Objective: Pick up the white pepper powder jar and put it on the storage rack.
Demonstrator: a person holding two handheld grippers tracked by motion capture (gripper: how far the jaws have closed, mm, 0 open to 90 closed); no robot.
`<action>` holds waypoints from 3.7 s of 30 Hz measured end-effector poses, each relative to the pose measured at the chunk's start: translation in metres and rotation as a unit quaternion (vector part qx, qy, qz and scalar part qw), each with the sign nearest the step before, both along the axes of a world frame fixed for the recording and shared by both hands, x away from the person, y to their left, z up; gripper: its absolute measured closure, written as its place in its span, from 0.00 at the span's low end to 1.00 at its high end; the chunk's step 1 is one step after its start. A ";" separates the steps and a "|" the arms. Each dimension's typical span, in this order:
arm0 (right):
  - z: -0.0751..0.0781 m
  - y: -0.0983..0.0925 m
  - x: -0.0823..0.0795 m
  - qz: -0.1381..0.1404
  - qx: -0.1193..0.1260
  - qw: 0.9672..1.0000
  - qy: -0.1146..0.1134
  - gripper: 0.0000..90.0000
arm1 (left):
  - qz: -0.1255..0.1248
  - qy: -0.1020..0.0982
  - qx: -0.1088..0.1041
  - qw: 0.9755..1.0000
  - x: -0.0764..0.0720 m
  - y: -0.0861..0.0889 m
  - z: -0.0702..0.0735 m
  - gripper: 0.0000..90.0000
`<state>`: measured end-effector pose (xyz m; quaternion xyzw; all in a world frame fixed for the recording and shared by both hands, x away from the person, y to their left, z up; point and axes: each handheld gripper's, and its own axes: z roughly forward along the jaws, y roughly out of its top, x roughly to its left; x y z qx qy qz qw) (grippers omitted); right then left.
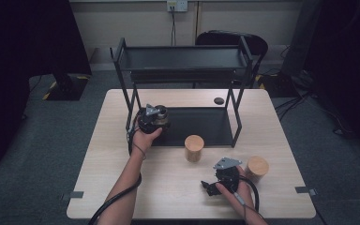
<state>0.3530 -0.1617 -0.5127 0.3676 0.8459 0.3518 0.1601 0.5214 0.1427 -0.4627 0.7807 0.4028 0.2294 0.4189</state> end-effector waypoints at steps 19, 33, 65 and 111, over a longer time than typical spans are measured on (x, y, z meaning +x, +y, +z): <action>0.000 0.000 0.000 0.002 -0.001 1.000 -0.001 0.00 | 0.012 0.008 0.001 1.000 0.005 -0.005 -0.008 0.34; 0.000 0.000 0.000 0.002 -0.001 1.000 -0.001 0.00 | 0.026 0.007 0.012 1.000 0.007 -0.002 -0.012 0.34; 0.000 0.000 0.000 0.002 -0.001 1.000 -0.001 0.00 | 0.036 0.011 0.003 0.999 0.007 0.000 -0.018 0.20; 0.000 0.000 0.000 0.002 0.000 1.000 -0.001 0.00 | 0.037 0.031 -0.030 0.998 -0.023 0.012 -0.009 0.03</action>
